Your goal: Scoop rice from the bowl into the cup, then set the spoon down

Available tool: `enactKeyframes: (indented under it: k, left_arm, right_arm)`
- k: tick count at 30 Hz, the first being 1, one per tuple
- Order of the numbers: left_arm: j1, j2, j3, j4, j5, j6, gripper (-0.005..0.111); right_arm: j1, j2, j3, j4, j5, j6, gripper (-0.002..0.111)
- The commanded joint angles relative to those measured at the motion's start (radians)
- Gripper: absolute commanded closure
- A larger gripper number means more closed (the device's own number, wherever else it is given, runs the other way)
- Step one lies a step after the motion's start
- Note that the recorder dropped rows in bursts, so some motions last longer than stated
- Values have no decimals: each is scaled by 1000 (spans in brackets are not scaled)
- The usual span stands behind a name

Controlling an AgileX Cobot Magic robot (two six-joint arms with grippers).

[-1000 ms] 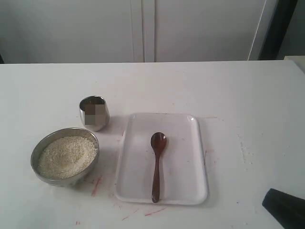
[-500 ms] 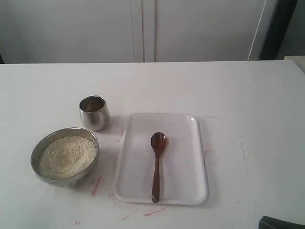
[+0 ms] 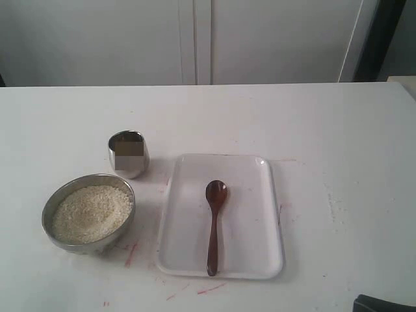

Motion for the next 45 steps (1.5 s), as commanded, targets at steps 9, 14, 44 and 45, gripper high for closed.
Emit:
enactKeyframes:
  k: [9,14,44,45]
  left_arm:
    - [-3,-1,-3,-7,-4,-1,92]
    - [-3,-1,-3,-7,-4,-1,92]
    - [-3,-1,-3,-7,-4,-1,92]
    - [-3,-1,-3,-7,-4,-1,92]
  right_arm:
    - [-164,-5,5,0,-8,-2,108]
    - [-282,-5,5,0,-8,-2,108]
    - [-727,-5,5,0,-9,0,108]
    - [-727,-5,5,0,-9,0,108]
